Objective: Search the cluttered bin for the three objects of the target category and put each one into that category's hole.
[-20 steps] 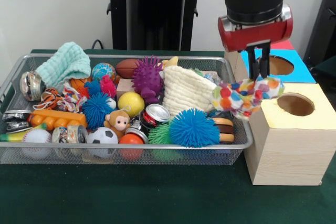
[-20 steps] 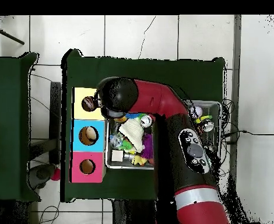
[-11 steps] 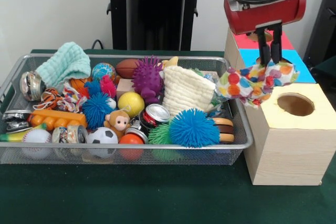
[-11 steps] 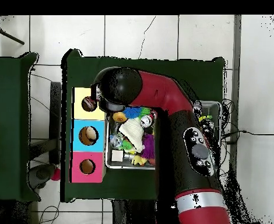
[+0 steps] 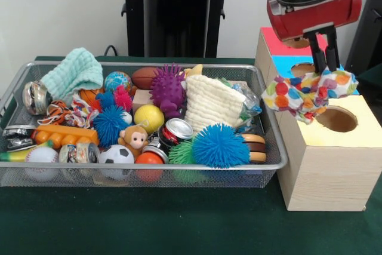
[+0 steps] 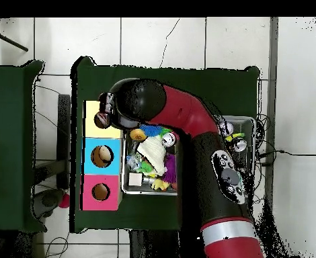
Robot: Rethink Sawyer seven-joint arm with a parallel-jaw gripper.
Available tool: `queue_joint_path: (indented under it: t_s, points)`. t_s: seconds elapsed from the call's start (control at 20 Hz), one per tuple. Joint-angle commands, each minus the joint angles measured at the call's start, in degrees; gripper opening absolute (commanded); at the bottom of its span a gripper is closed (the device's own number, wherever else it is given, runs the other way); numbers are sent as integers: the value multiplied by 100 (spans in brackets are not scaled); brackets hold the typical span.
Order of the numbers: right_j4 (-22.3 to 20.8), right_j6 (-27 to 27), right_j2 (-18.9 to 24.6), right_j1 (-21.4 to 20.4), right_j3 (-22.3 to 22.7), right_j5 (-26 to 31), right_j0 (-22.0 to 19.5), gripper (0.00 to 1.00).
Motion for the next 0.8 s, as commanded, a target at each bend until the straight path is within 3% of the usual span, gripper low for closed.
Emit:
queue_joint_path:
  t_s: [0.05,0.45,0.8]
  points:
    - [383,1222,191,228,1091,-800,-28,0]
    - [753,1058,428,284,1529,-1405,-104,0]
    - [1377,1200,796,125,1980,-1666,-216,0]
